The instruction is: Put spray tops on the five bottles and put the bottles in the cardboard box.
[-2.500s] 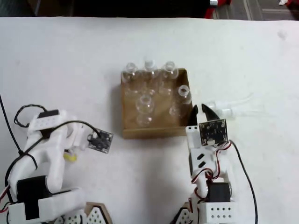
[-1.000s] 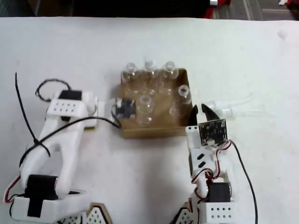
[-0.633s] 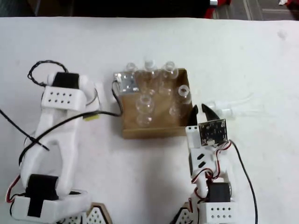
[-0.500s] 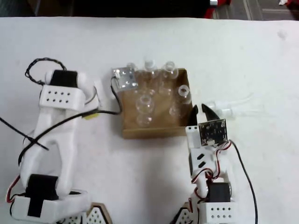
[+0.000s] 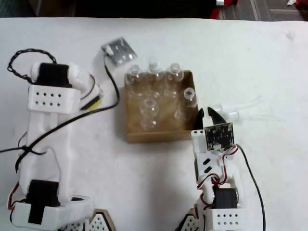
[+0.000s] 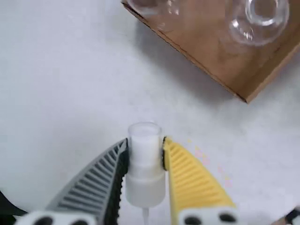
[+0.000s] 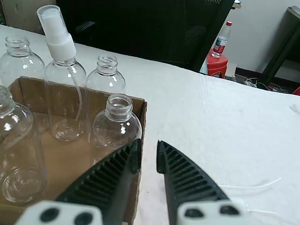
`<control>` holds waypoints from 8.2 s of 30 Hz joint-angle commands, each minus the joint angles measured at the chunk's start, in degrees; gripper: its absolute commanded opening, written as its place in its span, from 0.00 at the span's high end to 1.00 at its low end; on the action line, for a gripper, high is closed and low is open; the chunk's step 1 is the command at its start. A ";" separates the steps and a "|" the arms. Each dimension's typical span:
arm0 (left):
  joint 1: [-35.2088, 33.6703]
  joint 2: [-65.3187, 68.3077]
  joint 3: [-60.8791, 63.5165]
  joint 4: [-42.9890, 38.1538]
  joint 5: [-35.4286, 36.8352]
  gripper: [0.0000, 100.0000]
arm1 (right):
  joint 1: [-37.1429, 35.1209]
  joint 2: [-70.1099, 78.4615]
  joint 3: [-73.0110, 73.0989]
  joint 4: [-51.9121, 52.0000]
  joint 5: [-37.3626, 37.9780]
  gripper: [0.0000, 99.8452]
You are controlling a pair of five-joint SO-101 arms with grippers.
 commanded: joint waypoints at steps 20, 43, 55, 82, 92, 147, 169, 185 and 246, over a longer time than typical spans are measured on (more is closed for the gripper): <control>15.08 -2.95 -27.34 4.57 44.92 0.98 | -0.13 -0.22 0.44 -0.75 0.53 0.95; 20.70 -27.74 -6.33 -2.90 47.82 0.98 | -0.22 -0.31 0.44 -0.75 0.53 0.95; 15.69 -66.77 48.62 -54.86 47.82 0.98 | -0.48 -0.31 0.44 -0.75 0.53 0.95; 8.84 -15.34 51.96 -126.07 48.35 0.98 | -0.57 -0.31 0.44 -0.75 0.53 0.95; 8.84 -10.51 46.33 -126.07 48.35 0.98 | -0.57 -0.22 0.44 -0.75 0.53 0.95; 11.30 1.27 61.63 -136.26 48.35 0.83 | -0.57 -0.22 0.44 -0.75 0.53 0.95; 10.59 -23.08 66.29 -119.03 48.44 0.88 | -0.48 -0.22 0.44 -1.10 0.53 0.95; -11.03 -53.41 52.31 -45.27 14.24 0.88 | -0.40 -0.22 0.44 -1.01 0.53 0.95; -41.80 -53.41 73.32 -6.33 -54.95 0.81 | -0.57 -0.31 0.44 -0.75 0.62 0.95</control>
